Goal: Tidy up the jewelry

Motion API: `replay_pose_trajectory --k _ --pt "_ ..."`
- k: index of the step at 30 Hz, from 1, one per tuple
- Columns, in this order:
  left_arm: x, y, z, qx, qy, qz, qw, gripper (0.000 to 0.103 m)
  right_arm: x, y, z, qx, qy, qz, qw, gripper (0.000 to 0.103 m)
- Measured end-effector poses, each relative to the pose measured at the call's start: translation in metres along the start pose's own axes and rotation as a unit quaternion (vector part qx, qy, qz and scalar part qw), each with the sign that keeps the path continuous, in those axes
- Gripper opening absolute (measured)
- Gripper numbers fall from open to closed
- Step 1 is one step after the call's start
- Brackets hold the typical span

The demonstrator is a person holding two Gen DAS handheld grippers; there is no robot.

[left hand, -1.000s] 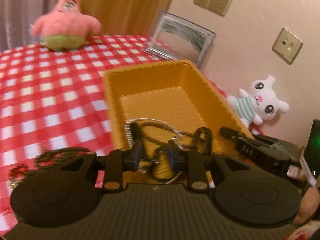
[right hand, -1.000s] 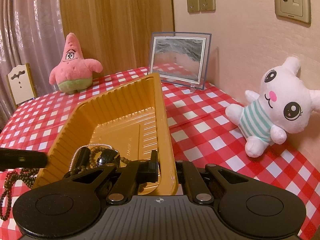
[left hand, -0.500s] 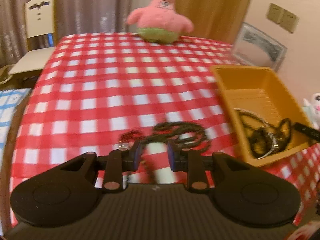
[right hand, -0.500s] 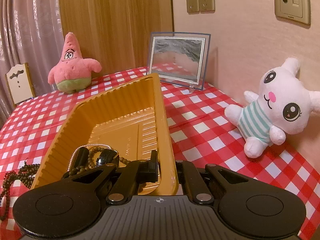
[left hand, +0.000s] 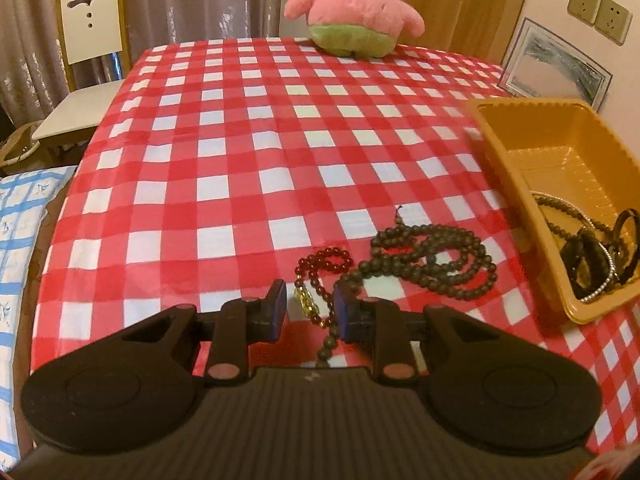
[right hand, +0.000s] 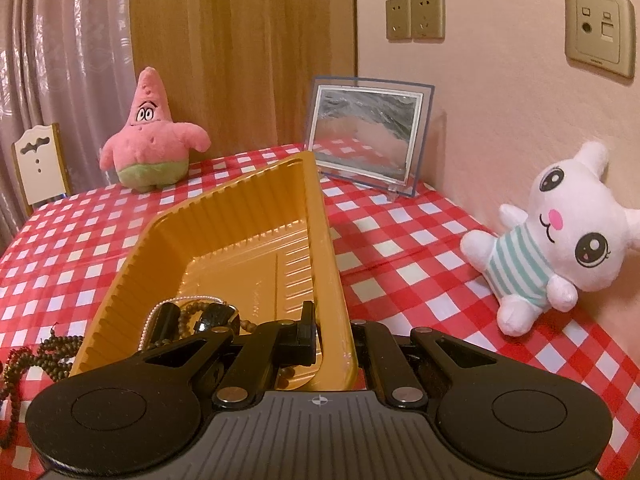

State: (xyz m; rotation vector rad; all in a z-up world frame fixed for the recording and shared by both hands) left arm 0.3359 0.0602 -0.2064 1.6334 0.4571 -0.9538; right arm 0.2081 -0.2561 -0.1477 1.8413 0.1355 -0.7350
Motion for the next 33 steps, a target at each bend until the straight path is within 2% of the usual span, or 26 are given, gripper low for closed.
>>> replay_pose_trajectory --k 6,13,16,17,25,33 --pt "0.019 0.012 -0.009 0.020 0.002 -0.002 0.9998 0.018 0.002 0.001 -0.004 -0.003 -0.005 0.002 1.000 0.005" --pt "0.032 0.012 -0.009 0.049 -0.016 -0.011 0.9986 0.017 0.004 0.000 -0.010 -0.005 -0.006 0.002 1.000 0.005" --pt "0.033 0.013 -0.008 0.056 -0.024 -0.013 0.9981 0.004 0.005 0.000 -0.012 -0.006 -0.006 0.001 1.000 0.005" --pt "0.033 0.013 -0.007 0.060 -0.024 -0.013 0.9978 0.004 0.005 0.000 -0.012 -0.006 -0.006 0.000 1.000 0.005" --pt "0.017 0.017 -0.005 0.063 -0.024 0.000 0.9977 0.004 0.008 0.000 -0.017 -0.010 0.000 0.002 1.000 0.005" --pt "-0.015 0.038 -0.004 0.054 -0.022 0.035 0.9977 0.004 0.011 0.002 -0.017 -0.015 0.007 0.000 1.000 0.005"
Point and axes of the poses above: each gripper's, at about its wrist camera, not at the fingertips, and x roughly the way its jaws point, z to its right, y to its top, the point moved 7 cm from there along x, roughly the way its jaws point, and after that the axes turned 12 degrees about x, right-handed, at the moved point
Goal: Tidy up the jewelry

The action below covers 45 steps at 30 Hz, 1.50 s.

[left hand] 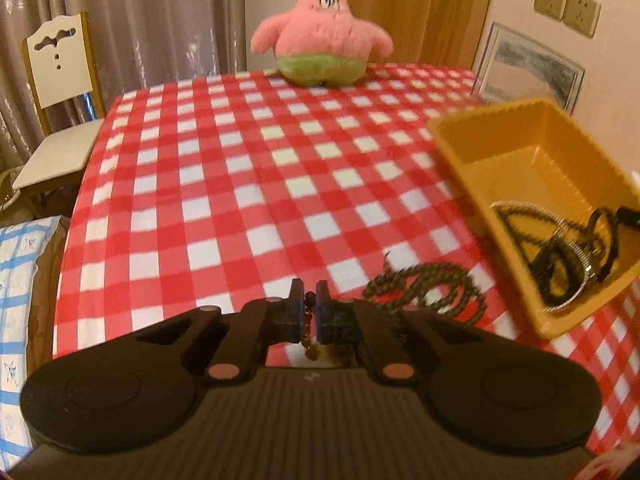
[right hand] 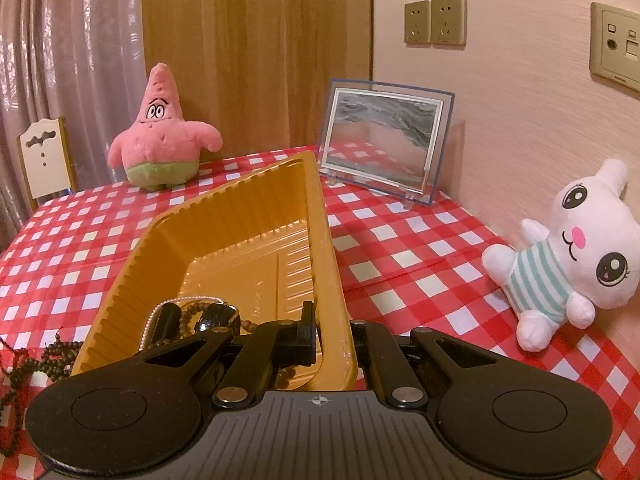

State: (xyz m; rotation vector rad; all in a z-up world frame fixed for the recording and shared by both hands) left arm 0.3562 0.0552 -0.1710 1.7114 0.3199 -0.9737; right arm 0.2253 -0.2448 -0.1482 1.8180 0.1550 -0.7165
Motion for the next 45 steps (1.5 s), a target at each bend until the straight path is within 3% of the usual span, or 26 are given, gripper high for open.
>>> replay_pose_trajectory --k 12,20,27,34,38,41,45 --pt "-0.046 0.055 0.040 0.005 -0.052 0.075 0.9958 0.004 0.003 0.002 0.001 -0.001 0.008 -0.002 1.000 0.005" --pt "-0.048 0.084 0.092 0.026 -0.104 0.103 0.9889 0.004 0.000 0.001 0.000 -0.002 0.014 -0.004 1.000 0.005" --pt "-0.026 0.097 0.136 0.038 -0.148 0.097 0.9834 0.004 -0.002 0.001 0.000 -0.003 0.018 -0.006 1.000 0.005" --pt "0.004 0.099 0.171 0.051 -0.164 0.071 0.9825 0.004 -0.003 0.000 0.001 -0.003 0.021 -0.008 1.000 0.005" --pt "0.015 0.094 0.179 0.052 -0.169 0.056 0.9826 0.005 -0.003 -0.001 0.002 -0.002 0.021 -0.010 1.000 0.005" --pt "0.014 0.092 0.178 0.046 -0.165 0.051 0.9839 0.014 -0.003 -0.001 0.002 -0.002 0.022 -0.011 1.000 0.005" --pt "0.004 0.092 0.166 0.027 -0.164 0.059 0.9844 0.016 -0.003 -0.001 0.002 -0.001 0.021 -0.011 1.000 0.005"
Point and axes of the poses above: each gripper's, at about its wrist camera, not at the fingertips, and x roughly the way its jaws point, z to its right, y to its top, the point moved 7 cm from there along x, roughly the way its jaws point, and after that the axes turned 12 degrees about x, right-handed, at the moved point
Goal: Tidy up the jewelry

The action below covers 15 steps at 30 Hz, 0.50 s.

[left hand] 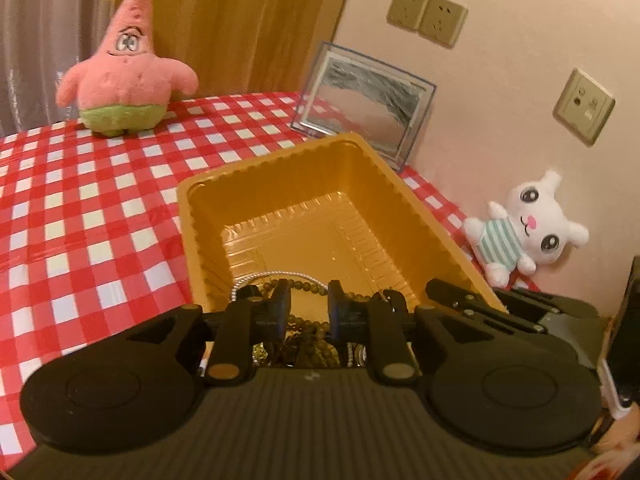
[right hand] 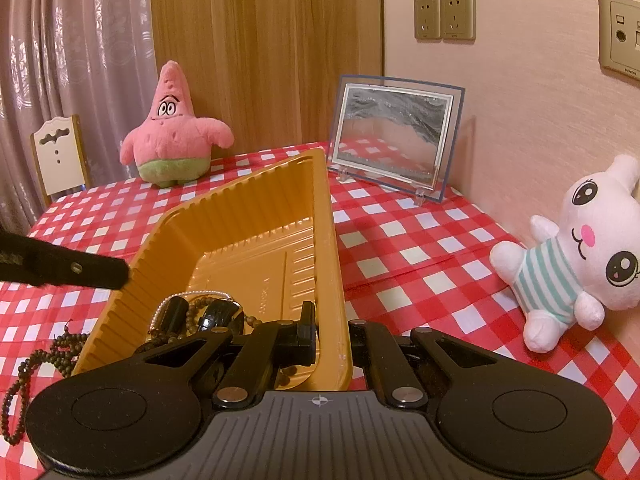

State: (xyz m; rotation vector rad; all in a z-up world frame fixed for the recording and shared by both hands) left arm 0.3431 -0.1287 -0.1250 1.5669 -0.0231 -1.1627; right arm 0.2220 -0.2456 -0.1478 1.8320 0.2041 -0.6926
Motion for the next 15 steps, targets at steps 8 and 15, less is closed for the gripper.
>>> replay_pose_trajectory --k 8,15 --pt "-0.049 -0.008 -0.039 -0.035 0.049 0.030 0.9977 0.017 0.000 -0.001 0.002 0.003 -0.001 -0.002 1.000 0.005" --pt "-0.092 -0.046 -0.095 -0.077 0.132 0.014 0.9882 0.017 0.001 -0.002 0.003 0.004 -0.001 -0.002 1.000 0.005"
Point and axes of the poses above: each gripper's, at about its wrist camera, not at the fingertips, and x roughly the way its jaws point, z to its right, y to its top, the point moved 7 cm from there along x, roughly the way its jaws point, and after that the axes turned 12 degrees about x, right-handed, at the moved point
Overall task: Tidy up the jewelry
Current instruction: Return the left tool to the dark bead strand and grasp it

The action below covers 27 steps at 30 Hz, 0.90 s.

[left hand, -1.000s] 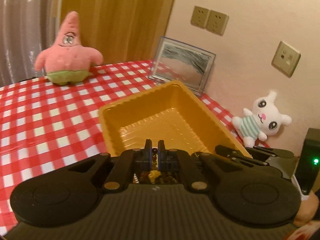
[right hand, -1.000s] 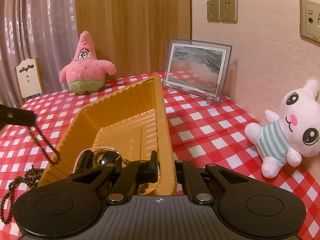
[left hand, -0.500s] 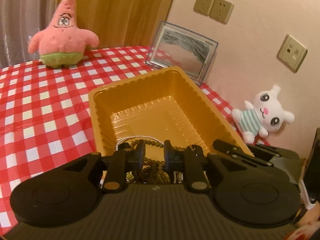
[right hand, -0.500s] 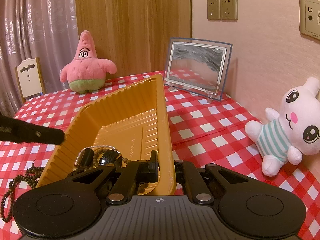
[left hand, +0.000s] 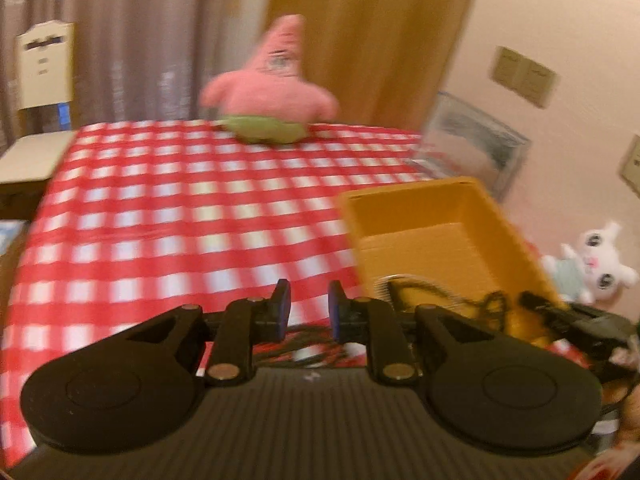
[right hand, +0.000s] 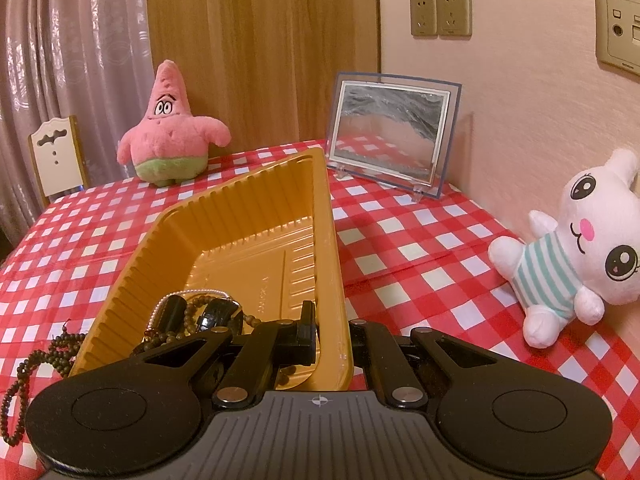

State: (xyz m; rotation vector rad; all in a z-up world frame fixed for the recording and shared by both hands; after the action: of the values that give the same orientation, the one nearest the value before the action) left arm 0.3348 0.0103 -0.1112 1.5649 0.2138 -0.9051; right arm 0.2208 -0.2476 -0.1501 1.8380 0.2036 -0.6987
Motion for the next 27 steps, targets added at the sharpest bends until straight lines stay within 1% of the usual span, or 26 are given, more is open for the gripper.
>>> replay_pose_trajectory --k 4,7,12,15,19,21,27 --pt "-0.010 -0.023 -0.035 -0.014 0.044 -0.021 0.9987 0.017 0.000 0.000 0.001 0.001 -0.001 0.000 1.000 0.005" --pt "-0.015 -0.041 -0.048 -0.012 0.059 -0.036 0.9975 0.017 0.000 0.000 0.002 0.001 -0.001 0.000 1.000 0.005" --pt "-0.006 -0.069 -0.047 -0.008 0.048 -0.065 0.9967 0.017 0.001 -0.001 0.003 -0.001 -0.005 0.000 1.000 0.005" --pt "0.007 -0.078 -0.038 0.014 0.040 -0.077 0.9962 0.017 0.000 -0.002 0.004 -0.001 -0.008 0.000 1.000 0.005" --pt "0.027 -0.081 -0.025 0.054 0.025 -0.086 0.9945 0.017 -0.002 0.000 0.007 -0.002 -0.015 0.005 1.000 0.005" --pt "0.036 -0.079 -0.021 0.075 0.023 -0.087 0.9931 0.017 -0.004 0.001 0.009 0.000 -0.020 0.008 1.000 0.005" --pt "0.065 -0.076 -0.016 0.129 0.016 -0.099 0.9865 0.017 -0.010 0.001 0.018 0.007 -0.036 0.009 0.999 0.005"
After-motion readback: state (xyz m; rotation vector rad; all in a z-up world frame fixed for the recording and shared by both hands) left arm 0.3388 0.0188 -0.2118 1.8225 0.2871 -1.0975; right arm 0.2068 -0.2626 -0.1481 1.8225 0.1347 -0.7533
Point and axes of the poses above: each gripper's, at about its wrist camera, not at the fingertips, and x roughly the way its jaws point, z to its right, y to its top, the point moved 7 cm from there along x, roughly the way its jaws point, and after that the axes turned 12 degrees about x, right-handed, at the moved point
